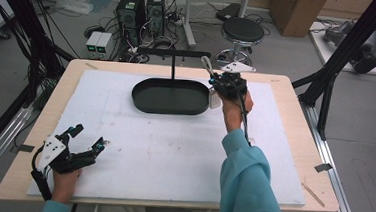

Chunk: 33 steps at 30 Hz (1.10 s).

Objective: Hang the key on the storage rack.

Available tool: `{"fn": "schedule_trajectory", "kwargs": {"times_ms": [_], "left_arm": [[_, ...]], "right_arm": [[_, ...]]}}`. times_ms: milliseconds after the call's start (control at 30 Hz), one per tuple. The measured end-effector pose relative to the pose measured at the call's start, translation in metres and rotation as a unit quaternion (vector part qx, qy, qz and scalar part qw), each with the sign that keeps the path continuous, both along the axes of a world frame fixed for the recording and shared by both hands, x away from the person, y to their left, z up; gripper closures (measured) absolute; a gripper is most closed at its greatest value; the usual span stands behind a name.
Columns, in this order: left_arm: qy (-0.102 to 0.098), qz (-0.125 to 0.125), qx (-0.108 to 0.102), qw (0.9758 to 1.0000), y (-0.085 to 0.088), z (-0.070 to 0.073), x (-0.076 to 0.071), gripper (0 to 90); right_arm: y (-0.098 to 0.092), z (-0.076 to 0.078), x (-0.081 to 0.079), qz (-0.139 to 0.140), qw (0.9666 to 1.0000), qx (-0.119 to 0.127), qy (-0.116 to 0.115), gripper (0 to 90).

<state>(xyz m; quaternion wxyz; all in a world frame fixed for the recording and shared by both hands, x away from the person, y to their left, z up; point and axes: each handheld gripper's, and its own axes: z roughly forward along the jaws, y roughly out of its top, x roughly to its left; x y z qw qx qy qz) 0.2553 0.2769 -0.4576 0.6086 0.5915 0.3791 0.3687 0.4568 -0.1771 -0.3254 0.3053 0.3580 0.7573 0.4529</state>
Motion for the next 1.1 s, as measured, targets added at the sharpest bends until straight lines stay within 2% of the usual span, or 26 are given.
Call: {"fn": "schedule_trajectory", "kwargs": {"times_ms": [167, 467, 567, 733, 1100], "left_arm": [[0.0, 0.0, 0.0, 1.0, 0.0, 0.0, 0.0, 12.9], [0.0, 0.0, 0.0, 1.0, 0.0, 0.0, 0.0, 12.9], [0.0, 0.0, 0.0, 1.0, 0.0, 0.0, 0.0, 12.9], [0.001, 0.0, -0.001, 1.0, 0.0, 0.0, 0.0, 12.9], [0.001, 0.001, -0.001, 1.0, 0.0, 0.0, 0.0, 12.9]], "right_arm": [[0.008, -0.002, 0.008, -0.007, 1.0, -0.005, -0.001, 82.4], [0.011, -0.008, 0.013, -0.027, 0.9996, -0.003, -0.003, 82.3], [0.013, -0.01, 0.015, -0.031, 0.9994, -0.014, -0.006, 82.3], [0.015, -0.015, 0.018, -0.041, 0.9992, -0.006, -0.004, 82.3], [0.018, -0.021, 0.025, -0.049, 0.9987, -0.008, -0.013, 82.3]]}}
